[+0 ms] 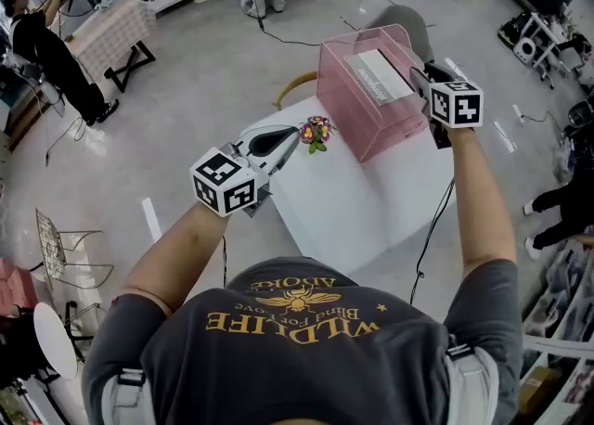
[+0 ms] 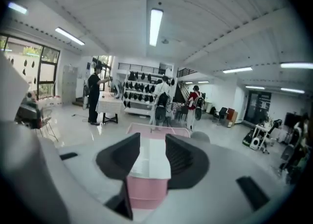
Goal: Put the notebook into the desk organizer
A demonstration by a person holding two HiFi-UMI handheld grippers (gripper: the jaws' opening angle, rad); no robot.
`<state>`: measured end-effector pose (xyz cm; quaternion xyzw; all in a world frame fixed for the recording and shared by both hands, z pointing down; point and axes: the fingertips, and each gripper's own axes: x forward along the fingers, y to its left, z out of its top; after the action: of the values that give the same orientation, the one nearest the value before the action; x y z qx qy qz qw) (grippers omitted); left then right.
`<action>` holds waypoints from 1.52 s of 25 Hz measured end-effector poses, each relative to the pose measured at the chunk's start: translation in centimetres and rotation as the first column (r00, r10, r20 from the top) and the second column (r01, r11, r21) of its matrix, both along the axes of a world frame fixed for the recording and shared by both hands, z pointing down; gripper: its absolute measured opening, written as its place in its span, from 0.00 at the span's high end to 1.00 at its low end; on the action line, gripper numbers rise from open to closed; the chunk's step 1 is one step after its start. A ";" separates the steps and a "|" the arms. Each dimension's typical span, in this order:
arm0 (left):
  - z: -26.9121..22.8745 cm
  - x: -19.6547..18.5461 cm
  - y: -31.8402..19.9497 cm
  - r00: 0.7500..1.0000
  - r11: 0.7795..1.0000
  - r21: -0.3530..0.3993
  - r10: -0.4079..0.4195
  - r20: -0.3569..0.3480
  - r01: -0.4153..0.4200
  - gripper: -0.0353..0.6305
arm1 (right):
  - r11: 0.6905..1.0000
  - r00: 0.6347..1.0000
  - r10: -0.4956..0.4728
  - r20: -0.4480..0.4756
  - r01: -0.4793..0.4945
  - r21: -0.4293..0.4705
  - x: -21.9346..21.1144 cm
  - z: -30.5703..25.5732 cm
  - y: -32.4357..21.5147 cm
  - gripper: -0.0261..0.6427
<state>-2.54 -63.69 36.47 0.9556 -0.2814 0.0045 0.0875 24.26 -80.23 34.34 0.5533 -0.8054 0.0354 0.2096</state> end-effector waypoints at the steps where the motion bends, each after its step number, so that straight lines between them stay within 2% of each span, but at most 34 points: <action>1: -0.4 -0.8 0.4 1.000 1.000 0.011 0.016 -0.006 -0.016 0.95 | 1.000 0.999 -0.005 0.035 0.004 0.026 -0.9 -0.9 1.7 0.74; 5: -1.5 -4.1 2.0 0.996 0.996 0.035 0.079 -0.033 -0.078 0.95 | 0.994 0.986 -0.016 0.165 -0.002 0.107 -4.7 -3.5 8.5 0.74; 8: -1.5 -6.3 3.2 0.992 0.992 0.037 0.120 -0.029 -0.119 0.95 | 0.989 0.975 -0.015 0.222 -0.018 0.148 -7.8 -3.9 13.4 0.75; 11: -0.9 -7.7 4.6 0.988 0.987 0.045 0.155 -0.006 -0.154 0.95 | 0.988 0.965 -0.006 0.264 -0.035 0.148 -10.2 -2.6 18.1 0.79; 14: -1.5 -7.8 6.1 0.984 0.983 0.060 0.177 -0.015 -0.176 0.95 | 0.989 0.955 0.011 0.295 -0.053 0.135 -11.3 -1.2 22.5 0.85; 19: -2.6 -6.1 9.4 0.984 0.983 0.073 0.171 -0.047 -0.168 0.95 | 0.990 0.948 0.022 0.318 -0.065 0.123 -10.2 1.5 28.4 0.96; 22: -2.6 -4.8 11.1 0.989 0.986 0.091 0.140 -0.037 -0.137 0.95 | 0.992 0.946 -0.017 0.325 -0.024 0.120 -9.0 2.2 30.3 0.96; 26: -0.8 -3.1 13.0 0.996 0.997 0.051 0.064 -0.063 -0.061 0.95 | 0.996 0.927 -0.052 0.372 0.022 0.086 -6.4 3.7 32.6 0.96; 32: 0.3 -0.3 14.5 0.997 1.000 0.022 0.019 -0.075 -0.017 0.95 | 0.996 0.920 -0.049 0.390 0.018 0.084 -2.1 5.1 33.6 0.96; 38: 0.2 -1.1 14.8 0.998 1.000 0.016 -0.001 -0.069 0.002 0.95 | 0.996 0.914 -0.071 0.400 0.041 0.083 -3.4 5.2 32.9 0.96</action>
<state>-3.62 -48.92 36.68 0.9556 -0.2790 -0.0311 0.0895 20.85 -47.36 39.57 0.5180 -0.8476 0.1131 0.0201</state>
